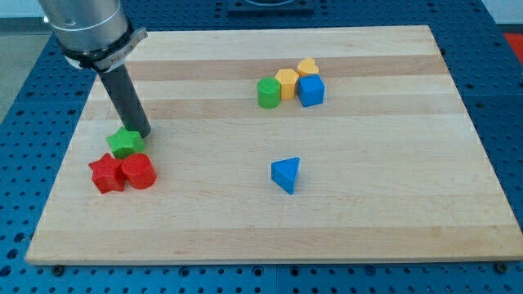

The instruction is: Separate the green circle from the yellow hexagon

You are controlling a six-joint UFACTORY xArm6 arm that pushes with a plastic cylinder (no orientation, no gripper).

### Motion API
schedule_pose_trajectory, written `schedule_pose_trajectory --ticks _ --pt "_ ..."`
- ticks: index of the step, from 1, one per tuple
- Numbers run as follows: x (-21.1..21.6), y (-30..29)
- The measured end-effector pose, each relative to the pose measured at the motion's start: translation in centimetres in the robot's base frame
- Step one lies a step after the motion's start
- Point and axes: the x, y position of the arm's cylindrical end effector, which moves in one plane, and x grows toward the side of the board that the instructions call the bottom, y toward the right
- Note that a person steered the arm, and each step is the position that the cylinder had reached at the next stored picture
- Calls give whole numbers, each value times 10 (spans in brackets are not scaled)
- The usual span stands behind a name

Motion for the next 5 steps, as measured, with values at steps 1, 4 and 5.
schedule_pose_trajectory --ticks 1,4,5 --pt "0 0" --pt "-1 35" --pt "-13 102"
